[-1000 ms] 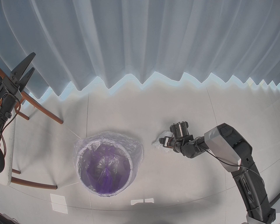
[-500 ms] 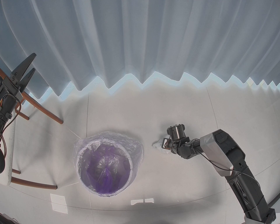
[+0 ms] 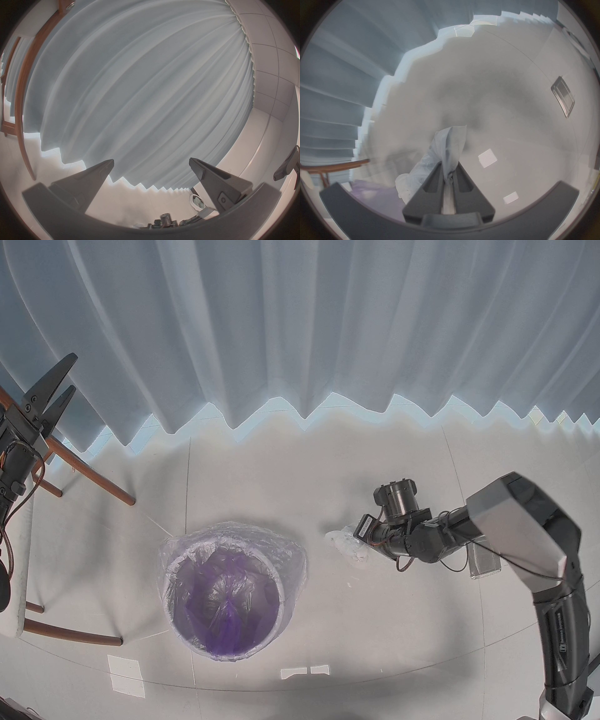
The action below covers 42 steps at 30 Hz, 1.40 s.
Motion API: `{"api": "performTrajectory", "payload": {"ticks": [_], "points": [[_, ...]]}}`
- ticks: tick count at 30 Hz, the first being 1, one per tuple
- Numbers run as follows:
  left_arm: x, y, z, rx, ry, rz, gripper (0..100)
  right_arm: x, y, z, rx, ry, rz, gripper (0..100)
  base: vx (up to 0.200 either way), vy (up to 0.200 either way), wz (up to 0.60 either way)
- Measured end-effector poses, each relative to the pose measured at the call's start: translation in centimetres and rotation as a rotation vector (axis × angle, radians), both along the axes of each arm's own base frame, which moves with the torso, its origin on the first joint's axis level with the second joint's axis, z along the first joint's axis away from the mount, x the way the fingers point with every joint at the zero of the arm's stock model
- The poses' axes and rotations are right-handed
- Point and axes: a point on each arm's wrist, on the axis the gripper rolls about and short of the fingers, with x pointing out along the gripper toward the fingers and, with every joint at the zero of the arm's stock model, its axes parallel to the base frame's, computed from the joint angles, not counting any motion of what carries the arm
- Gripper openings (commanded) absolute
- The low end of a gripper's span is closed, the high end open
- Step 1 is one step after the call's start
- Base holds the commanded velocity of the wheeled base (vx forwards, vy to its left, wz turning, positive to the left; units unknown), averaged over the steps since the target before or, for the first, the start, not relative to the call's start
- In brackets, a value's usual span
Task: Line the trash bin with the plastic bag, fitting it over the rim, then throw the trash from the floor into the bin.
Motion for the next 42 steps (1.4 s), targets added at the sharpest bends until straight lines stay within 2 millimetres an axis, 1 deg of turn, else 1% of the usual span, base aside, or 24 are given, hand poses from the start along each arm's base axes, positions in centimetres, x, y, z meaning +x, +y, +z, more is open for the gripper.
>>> {"api": "performTrajectory", "payload": {"ticks": [3,6,7,9,11,14,17,20,23,28,30,33,36,39,42], "points": [[0.0,0.0,-0.1,0.002,0.002,-0.002,100,-2.2,-0.4,3.5,0.076,0.005,0.024,0,0.0,0.0,0.0],[-0.1,-0.1,-0.1,0.004,0.006,-0.007,100,-5.1,-0.7,7.2,0.139,-0.009,0.056,0,0.0,0.0,0.0],[-0.2,-0.1,-0.2,0.004,0.008,-0.01,100,-6.3,-0.7,8.7,0.16,-0.027,0.074,0,0.0,0.0,0.0],[-0.3,-0.3,-0.3,0.004,0.013,-0.02,100,-8.4,-0.8,10.8,0.184,-0.064,0.097,0,0.0,0.2,0.0],[-0.4,-0.7,-0.5,0.005,0.023,-0.038,100,-11.0,-0.8,12.8,0.202,-0.128,0.127,0,0.0,0.2,0.0],[-0.9,-1.4,-0.9,0.01,0.041,-0.081,100,-14.9,-0.9,14.8,0.21,-0.242,0.181,0,0.0,0.2,0.0],[-1.5,-2.3,-1.2,0.015,0.057,-0.129,100,-18.0,-1.1,16.2,0.223,-0.394,0.238,0,0.0,0.2,0.0],[-2.2,-3.0,-1.5,0.019,0.069,-0.173,100,-20.5,-1.5,16.7,0.23,-0.542,0.285,0,0.0,0.2,0.0],[-3.0,-3.7,-1.6,0.024,0.081,-0.217,100,-22.3,-1.9,16.8,0.226,-0.679,0.317,0,0.0,0.2,0.0],[-4.6,-5.1,-2.1,0.042,0.108,-0.313,100,-24.4,-2.4,16.0,0.182,-0.878,0.351,0,0.0,0.2,0.0],[-5.6,-5.9,-2.4,0.066,0.119,-0.373,100,-25.1,-2.4,15.4,0.157,-0.93,0.363,0,0.0,0.2,0.0],[-7.3,-7.0,-3.2,0.124,0.147,-0.472,100,-25.6,-2.2,14.3,0.122,-0.948,0.383,0,0.0,0.2,0.0],[-8.7,-7.5,-4.3,0.187,0.199,-0.542,100,-25.6,-1.6,12.8,0.077,-0.908,0.411,0,0.0,0.067,0.0],[-10.1,-7.5,-5.2,0.252,0.226,-0.587,100,-25.3,-0.9,11.2,0.034,-0.861,0.435,0,0.0,0.0,0.0],[-11.4,-7.1,-5.5,0.28,0.25,-0.601,100,-25.0,-0.5,10.1,0.004,-0.83,0.448,0,0.0,0.0,0.0]]}}
